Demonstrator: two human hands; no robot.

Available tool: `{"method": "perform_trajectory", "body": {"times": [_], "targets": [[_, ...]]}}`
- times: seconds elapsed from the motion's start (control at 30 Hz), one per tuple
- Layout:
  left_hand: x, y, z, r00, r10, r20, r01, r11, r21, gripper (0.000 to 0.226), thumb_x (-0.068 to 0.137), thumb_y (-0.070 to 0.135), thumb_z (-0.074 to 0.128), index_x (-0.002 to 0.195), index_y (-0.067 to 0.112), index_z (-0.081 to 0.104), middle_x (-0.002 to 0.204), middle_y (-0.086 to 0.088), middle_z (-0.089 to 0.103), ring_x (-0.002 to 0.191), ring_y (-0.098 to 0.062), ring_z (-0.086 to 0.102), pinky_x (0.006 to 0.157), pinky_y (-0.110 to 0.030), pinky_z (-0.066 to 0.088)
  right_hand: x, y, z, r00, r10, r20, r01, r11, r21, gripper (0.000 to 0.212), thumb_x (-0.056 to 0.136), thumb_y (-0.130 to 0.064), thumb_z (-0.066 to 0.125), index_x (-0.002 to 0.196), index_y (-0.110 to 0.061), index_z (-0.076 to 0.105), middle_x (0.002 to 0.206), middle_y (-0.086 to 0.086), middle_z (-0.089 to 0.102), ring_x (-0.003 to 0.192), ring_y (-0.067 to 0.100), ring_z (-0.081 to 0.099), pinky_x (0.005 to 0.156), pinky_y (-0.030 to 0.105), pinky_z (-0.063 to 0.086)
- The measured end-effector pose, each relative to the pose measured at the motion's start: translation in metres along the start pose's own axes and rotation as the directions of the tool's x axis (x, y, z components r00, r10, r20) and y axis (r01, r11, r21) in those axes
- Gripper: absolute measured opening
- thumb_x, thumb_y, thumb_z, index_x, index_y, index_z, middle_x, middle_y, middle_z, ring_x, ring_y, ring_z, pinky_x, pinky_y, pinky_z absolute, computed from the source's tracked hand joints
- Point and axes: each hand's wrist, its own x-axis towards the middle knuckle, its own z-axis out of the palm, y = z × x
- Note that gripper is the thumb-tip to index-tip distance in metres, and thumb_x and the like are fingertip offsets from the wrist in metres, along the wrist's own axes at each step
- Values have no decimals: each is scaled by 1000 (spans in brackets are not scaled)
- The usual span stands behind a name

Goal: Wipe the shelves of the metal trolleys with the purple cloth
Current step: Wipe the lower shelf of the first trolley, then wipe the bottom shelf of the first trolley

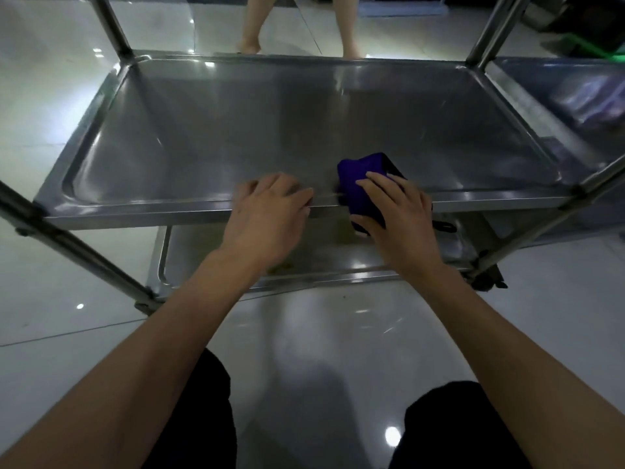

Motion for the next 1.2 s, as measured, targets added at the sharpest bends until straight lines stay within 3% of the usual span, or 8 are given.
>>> {"method": "perform_trajectory", "body": {"times": [0.13,0.23,0.47,0.63,0.8,0.9,1.0,1.2], "targets": [[-25,-6,6,972,159,-174,-173,983,-64,24,95,22,60,114,14,73,112,-6,69,105,-30,64,87,-43,47,-19,-19,6,988,-132,-74,137,989,62,57,90,-36,67,142,-18,54,151,3,49,141,30,38,109,49,33],[-56,-32,15,951,224,-214,-256,957,-135,17,94,13,61,103,9,76,110,-8,71,113,-32,64,83,-49,51,-40,-30,19,954,-253,-164,265,962,58,51,93,-35,64,140,-18,54,149,6,50,140,34,40,107,52,37],[-108,-87,53,986,125,107,-112,987,-115,26,97,19,56,117,11,72,115,-9,69,105,-32,63,82,-51,50,-63,-38,85,863,-480,-158,493,868,57,48,94,-25,70,137,-21,49,144,8,56,134,34,44,101,53,42],[-115,-111,91,970,-9,243,25,998,-65,32,98,23,58,128,18,67,123,-6,67,116,-30,57,95,-45,45,-50,-50,152,957,-290,14,269,906,326,48,88,-15,75,134,-7,62,138,11,59,128,36,50,98,56,45],[-122,-116,116,967,-38,254,45,999,-23,36,95,26,57,129,19,66,124,-4,66,119,-32,56,92,-44,44,-40,-65,198,998,-69,10,51,826,561,46,95,-24,67,137,-12,57,134,3,60,121,25,52,103,35,42],[-127,-120,126,967,-91,237,100,995,-26,36,95,26,58,130,19,65,124,-4,66,123,-34,54,92,-45,43,-38,-69,209,999,1,-37,20,812,584,48,95,-27,66,140,-17,55,136,-2,58,123,20,49,105,29,39],[-131,-130,137,946,-189,264,192,981,17,41,95,31,56,135,22,61,133,-1,61,126,-31,52,97,-43,39,-35,-67,219,999,51,-13,-33,801,597,48,96,-26,65,142,-17,53,138,0,57,125,19,48,106,40,42],[-143,-148,156,933,-259,251,252,966,58,40,92,29,60,131,19,62,132,-7,61,121,-36,56,93,-51,43,-27,-39,242,970,71,231,-157,912,378,49,105,-40,45,150,-21,42,154,2,42,141,24,35,113,52,32]]}}
